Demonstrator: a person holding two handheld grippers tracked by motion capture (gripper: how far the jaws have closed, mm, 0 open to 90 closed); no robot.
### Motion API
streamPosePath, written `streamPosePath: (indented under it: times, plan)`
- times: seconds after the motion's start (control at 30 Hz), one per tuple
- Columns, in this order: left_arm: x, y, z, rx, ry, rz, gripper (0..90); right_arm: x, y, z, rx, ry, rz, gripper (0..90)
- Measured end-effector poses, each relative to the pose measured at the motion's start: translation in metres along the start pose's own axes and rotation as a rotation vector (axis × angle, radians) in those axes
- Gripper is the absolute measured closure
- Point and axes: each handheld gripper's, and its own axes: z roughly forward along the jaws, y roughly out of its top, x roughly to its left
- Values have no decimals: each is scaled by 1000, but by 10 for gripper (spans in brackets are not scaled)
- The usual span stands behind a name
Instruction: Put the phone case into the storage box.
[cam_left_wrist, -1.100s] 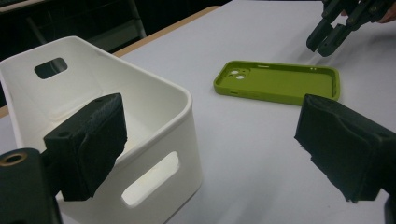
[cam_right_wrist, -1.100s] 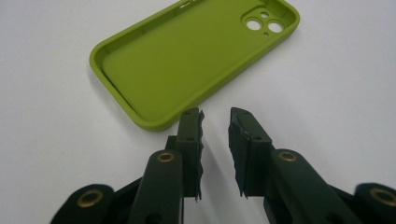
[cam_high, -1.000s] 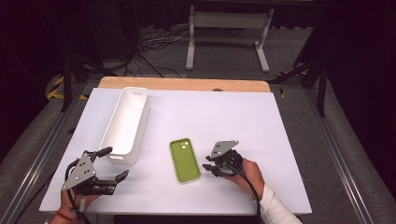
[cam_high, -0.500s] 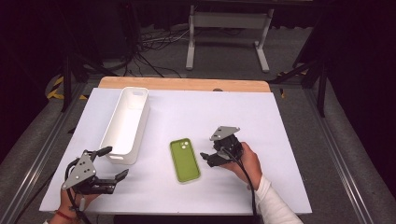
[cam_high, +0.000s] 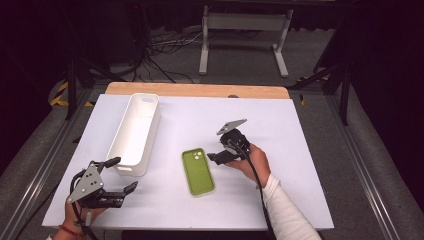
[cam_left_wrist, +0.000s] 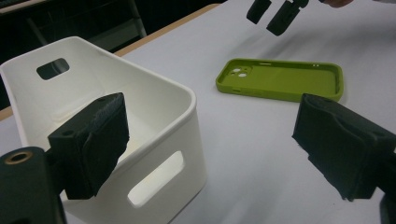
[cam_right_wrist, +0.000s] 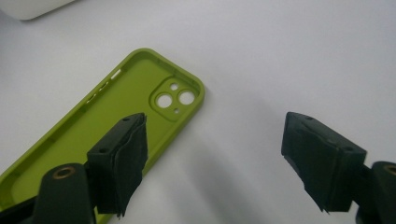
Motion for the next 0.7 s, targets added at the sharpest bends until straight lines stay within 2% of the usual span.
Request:
streamPosePath:
  times: [0.07, 0.1, 0.17, 0.23, 0.3, 0.4, 0.47, 0.53, 0.63, 0.7]
  plan:
    - [-1, 0, 1, 2, 0, 2, 114, -1, 5, 5, 14, 29, 16, 261]
    - [-1, 0, 1, -2, 0, 5, 114, -1, 8, 8, 17, 27, 25, 278]
    - [-2, 0, 1, 0, -1, 13, 116, -1, 13, 11, 27, 37, 15, 320]
    - [-2, 0, 1, -1, 0, 13, 116, 0, 17, 16, 59, 25, 12, 347]
    - [-1, 0, 1, -1, 2, 13, 116, 0, 22, 22, 96, 32, 26, 360]
    - [-2, 0, 1, 5, -4, 12, 118, 0, 27, 29, 112, 42, 48, 404]
    - [-2, -1, 1, 5, -5, 13, 118, 1, 30, 35, 140, 31, 63, 442]
    - [-2, -1, 2, 5, -6, 15, 118, -1, 31, 40, 168, 27, 78, 518]
    - [-1, -1, 3, 7, -9, 14, 118, -5, 31, 49, 200, 52, 107, 554]
    - [-2, -1, 3, 7, -8, 15, 118, -4, 31, 54, 214, 50, 116, 583]
